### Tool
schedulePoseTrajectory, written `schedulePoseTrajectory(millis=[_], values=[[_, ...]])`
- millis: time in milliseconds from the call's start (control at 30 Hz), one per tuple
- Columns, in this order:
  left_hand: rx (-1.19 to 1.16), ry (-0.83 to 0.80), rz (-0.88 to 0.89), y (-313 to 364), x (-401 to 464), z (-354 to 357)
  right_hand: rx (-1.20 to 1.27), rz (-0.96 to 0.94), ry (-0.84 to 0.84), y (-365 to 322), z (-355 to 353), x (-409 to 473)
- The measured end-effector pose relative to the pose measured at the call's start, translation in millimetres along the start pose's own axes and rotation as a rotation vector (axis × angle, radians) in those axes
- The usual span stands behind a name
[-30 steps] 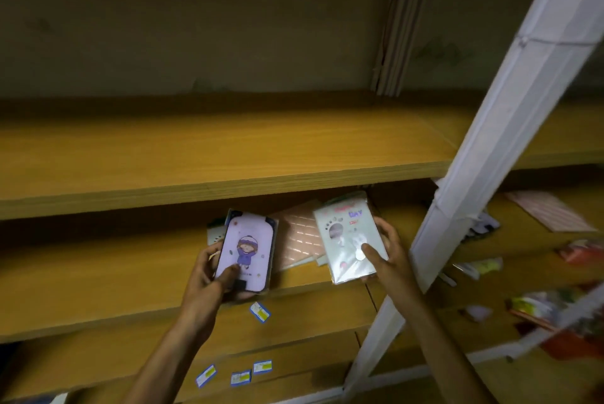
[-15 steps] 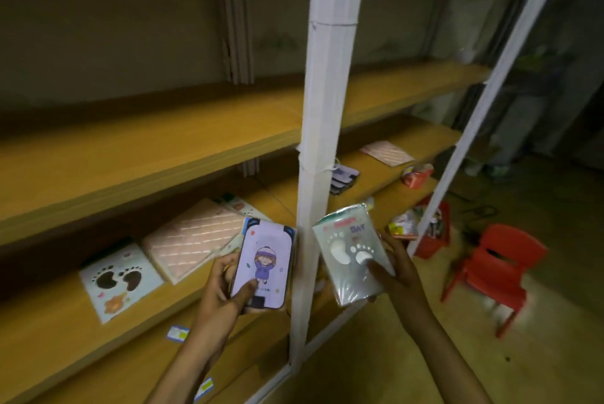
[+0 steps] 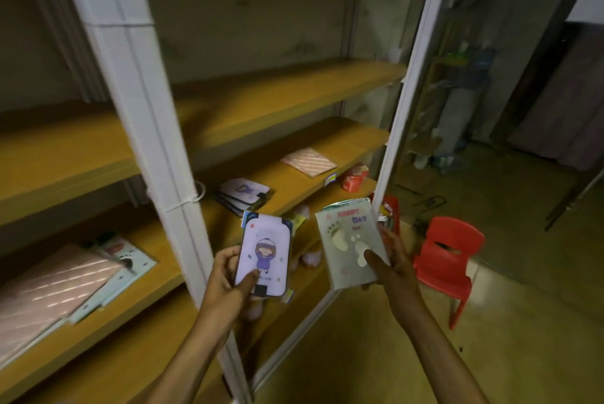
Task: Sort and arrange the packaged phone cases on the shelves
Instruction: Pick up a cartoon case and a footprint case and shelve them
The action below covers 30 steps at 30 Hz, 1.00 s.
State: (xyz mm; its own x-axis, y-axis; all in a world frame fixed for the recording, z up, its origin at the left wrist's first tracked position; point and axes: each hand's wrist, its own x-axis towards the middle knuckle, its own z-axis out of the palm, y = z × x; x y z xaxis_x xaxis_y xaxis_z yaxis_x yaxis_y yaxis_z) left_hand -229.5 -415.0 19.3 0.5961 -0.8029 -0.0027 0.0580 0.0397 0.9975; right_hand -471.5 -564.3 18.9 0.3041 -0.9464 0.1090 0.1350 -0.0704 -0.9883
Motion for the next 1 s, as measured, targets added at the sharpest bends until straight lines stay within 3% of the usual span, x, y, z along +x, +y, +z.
schedulePoseTrajectory(millis=[400,800,1000], values=[[0.003,0.224,0.018,-0.3,80.1,80.0,0.030,0.137,-0.170,11.8,-47.3,141.2],[0.006,0.502,-0.049,-7.5,177.2,62.2,-0.045,0.164,-0.363,55.3,20.3,292.1],[0.131,0.650,-0.117,-3.7,225.3,54.1,-0.072,0.161,-0.468,58.9,62.5,351.1]])
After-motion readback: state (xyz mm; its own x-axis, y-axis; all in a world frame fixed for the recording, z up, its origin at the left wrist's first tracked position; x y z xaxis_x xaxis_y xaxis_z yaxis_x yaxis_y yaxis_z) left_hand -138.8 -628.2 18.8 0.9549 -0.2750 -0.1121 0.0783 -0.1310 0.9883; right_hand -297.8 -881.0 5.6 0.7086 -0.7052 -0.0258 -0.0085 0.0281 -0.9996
